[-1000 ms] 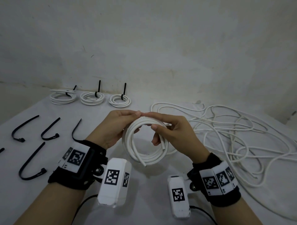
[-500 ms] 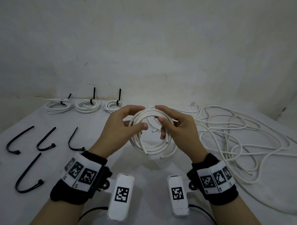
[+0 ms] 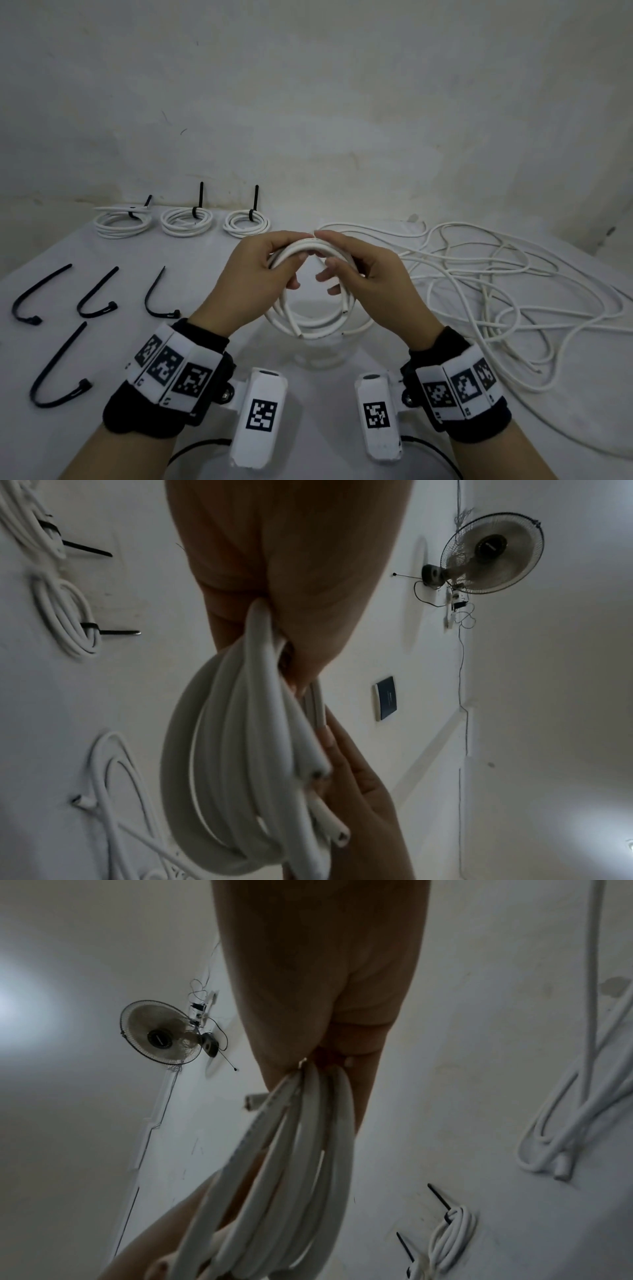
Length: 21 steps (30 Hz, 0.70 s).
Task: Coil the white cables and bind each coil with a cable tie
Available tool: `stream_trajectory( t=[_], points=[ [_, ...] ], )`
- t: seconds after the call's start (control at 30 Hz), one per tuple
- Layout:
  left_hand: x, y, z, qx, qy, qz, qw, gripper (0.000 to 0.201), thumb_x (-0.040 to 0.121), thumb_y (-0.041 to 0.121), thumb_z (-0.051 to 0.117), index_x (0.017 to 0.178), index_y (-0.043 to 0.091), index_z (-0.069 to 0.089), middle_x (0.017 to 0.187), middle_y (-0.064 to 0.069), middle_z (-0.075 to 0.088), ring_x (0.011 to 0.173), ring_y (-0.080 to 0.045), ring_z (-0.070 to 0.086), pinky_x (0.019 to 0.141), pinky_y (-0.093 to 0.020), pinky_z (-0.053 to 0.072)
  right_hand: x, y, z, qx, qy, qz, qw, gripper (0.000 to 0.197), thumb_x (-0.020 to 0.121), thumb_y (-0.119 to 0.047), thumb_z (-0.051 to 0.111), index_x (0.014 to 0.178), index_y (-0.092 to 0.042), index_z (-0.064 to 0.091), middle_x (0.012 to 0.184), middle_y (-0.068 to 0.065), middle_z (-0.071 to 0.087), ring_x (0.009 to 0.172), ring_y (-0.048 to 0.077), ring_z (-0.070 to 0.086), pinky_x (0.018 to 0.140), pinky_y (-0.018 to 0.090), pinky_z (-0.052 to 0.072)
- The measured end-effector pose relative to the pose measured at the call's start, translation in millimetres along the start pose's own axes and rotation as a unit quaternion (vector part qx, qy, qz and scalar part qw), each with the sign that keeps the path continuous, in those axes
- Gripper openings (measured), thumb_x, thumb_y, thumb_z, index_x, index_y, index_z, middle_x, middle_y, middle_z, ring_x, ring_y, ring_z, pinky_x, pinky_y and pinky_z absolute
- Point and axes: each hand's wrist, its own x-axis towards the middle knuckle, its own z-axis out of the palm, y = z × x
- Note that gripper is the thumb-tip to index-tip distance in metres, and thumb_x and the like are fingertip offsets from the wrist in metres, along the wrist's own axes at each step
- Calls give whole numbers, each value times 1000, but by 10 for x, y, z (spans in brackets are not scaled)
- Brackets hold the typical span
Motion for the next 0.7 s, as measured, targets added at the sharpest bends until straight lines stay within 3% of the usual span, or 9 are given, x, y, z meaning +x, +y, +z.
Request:
stream_trajectory(
  t=[0.1,0.17,0.27,0.5,0.7],
  points=[
    [15,-56,-9,7,24,-3,1000,24,94,6,54,101,22,70,90,-4,70,59,-8,61,61,-22,55,-24,-6,-98,-77,-34,-32,996,44,88,-11,67,129,-25,57,123,-6,58,108,10,59,79,25,56],
    [28,-97,-29,16,47,-3,999,22,94,6,53,102,18,70,91,-3,69,63,-6,60,57,-17,52,-49,-34,-160,-94,-60,-43,993,39,84,-7,69,118,-25,64,129,-6,49,119,9,51,85,23,53],
    [47,-120,-62,19,65,-8,998,22,95,7,52,104,16,69,91,0,68,70,-4,60,55,-13,50,-62,-53,-183,-141,-94,-49,984,28,79,-9,65,102,-25,72,127,-8,44,113,10,53,87,25,51],
    [59,-142,-52,8,62,-14,998,19,93,7,55,101,17,69,90,-1,69,69,-2,61,56,-14,51,-36,-44,-177,-211,-111,-56,969,24,77,-7,77,95,-24,76,124,-7,43,98,5,54,83,17,46],
    [61,-159,-23,-4,67,-22,998,16,92,14,59,104,15,69,92,-9,69,71,-8,62,57,-14,51,-46,-35,-189,-204,-118,-36,971,18,77,-13,77,91,-25,76,122,-10,44,100,3,56,83,15,46]
  ],
)
